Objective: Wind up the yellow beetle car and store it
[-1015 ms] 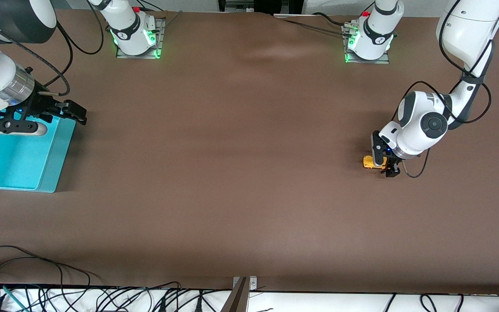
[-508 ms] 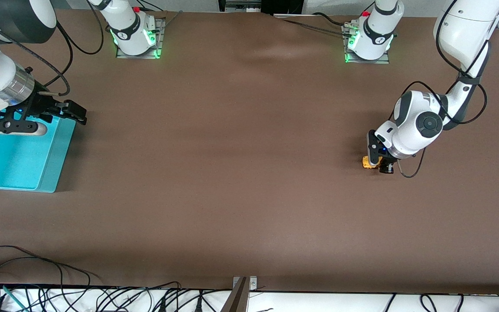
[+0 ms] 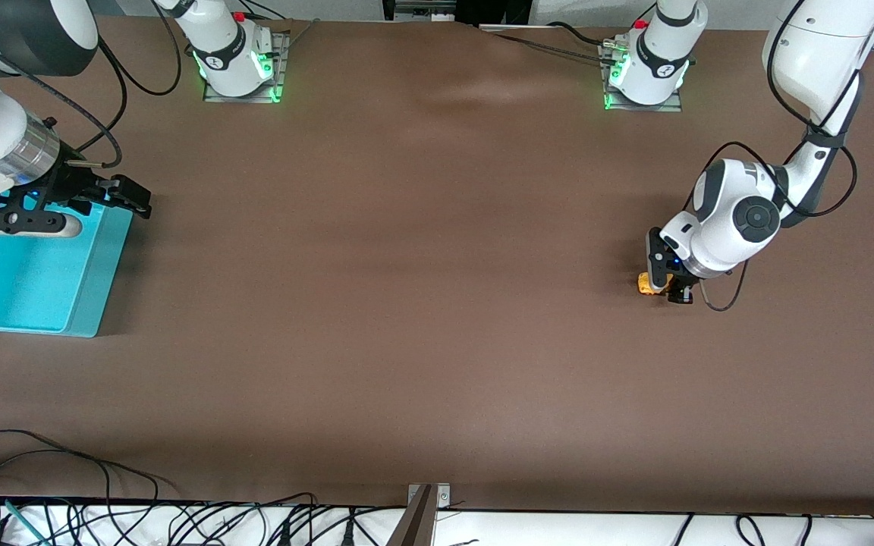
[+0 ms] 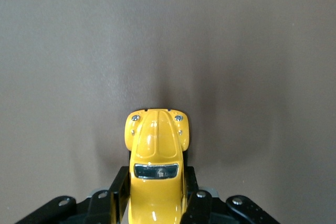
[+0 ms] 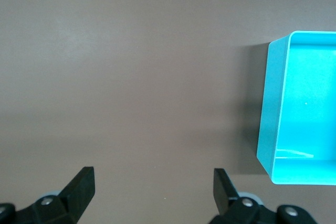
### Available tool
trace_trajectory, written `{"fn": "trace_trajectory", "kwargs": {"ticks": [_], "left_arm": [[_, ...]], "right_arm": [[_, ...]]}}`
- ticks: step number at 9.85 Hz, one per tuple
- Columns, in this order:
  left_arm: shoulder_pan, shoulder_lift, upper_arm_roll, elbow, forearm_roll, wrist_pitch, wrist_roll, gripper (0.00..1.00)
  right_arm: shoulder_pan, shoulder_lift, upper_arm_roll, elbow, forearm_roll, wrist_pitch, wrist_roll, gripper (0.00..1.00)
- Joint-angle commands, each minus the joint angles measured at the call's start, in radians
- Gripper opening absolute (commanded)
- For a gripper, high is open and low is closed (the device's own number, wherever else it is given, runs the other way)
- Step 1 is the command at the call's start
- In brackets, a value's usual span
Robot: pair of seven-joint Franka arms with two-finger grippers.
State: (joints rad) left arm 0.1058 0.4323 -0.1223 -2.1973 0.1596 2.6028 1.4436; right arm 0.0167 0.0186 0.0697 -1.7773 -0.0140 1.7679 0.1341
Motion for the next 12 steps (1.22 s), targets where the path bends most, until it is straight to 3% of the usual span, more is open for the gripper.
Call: {"fn": "trace_trajectory", "kwargs": {"ticks": [1,7,10,11,12], "left_arm": [[0.090,0.045,-0.007,0.020,0.023,-0.029,0.066,0.00],[0.320,0.149,-0.005,0.133,0.025,-0.029,0.345,0.00],[0.328,0.149,-0.004,0.140,0.025,-0.029,0.356,0.01],[0.330,0.148,-0.004,0.143,0.021,-0.030,0.356,0.54],[0.333,0.138,-0.005,0.158,0.011,-0.045,0.354,1.00]], "right_arm": [[0.002,0.008,-0.005,0.022,-0.007,-0.021,-0.018,1.00],[0.002,0.008,-0.004,0.022,-0.007,-0.021,-0.014,1.00],[0.002,0.008,-0.005,0.022,-0.006,-0.021,-0.013,1.00],[0.002,0.008,-0.005,0.022,-0.006,-0.021,-0.013,1.00],[0.002,0.008,-0.005,0.022,-0.006,-0.021,-0.013,1.00]]}}
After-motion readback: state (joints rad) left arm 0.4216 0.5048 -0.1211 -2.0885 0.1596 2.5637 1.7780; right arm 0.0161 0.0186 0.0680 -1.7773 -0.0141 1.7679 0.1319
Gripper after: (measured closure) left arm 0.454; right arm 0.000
